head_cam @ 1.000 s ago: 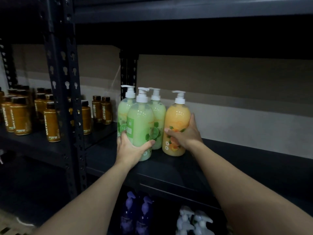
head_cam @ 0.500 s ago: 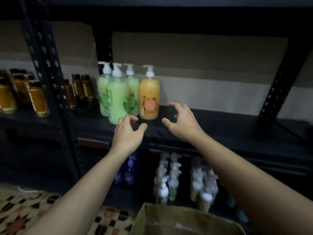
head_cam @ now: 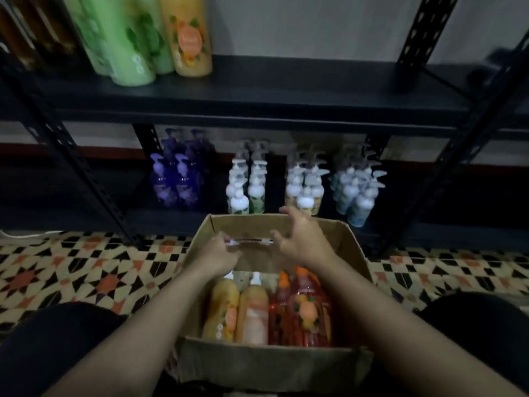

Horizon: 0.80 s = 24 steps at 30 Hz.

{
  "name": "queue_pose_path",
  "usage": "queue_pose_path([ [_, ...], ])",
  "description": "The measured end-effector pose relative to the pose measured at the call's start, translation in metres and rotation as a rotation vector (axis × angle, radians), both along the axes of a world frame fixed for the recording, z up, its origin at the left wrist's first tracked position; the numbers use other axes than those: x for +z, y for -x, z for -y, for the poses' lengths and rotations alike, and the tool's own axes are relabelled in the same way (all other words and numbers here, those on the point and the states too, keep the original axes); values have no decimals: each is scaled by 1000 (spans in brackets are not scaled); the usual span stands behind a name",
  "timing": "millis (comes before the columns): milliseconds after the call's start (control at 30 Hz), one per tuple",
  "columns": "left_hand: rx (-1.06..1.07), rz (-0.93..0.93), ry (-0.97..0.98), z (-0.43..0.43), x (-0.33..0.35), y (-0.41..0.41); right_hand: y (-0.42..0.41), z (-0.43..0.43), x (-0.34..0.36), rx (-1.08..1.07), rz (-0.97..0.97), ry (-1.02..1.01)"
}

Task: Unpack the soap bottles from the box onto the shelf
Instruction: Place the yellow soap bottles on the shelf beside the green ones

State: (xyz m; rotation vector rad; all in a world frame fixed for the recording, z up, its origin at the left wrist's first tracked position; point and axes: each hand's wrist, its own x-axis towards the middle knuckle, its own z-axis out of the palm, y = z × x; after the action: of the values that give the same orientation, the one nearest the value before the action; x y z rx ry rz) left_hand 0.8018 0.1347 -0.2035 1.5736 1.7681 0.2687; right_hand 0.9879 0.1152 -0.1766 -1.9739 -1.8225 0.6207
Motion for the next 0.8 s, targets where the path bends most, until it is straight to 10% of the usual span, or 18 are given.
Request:
queue_pose_path([
  [800,199,6,557,-51,-289,28,50,-49,-279,-56,88,735],
])
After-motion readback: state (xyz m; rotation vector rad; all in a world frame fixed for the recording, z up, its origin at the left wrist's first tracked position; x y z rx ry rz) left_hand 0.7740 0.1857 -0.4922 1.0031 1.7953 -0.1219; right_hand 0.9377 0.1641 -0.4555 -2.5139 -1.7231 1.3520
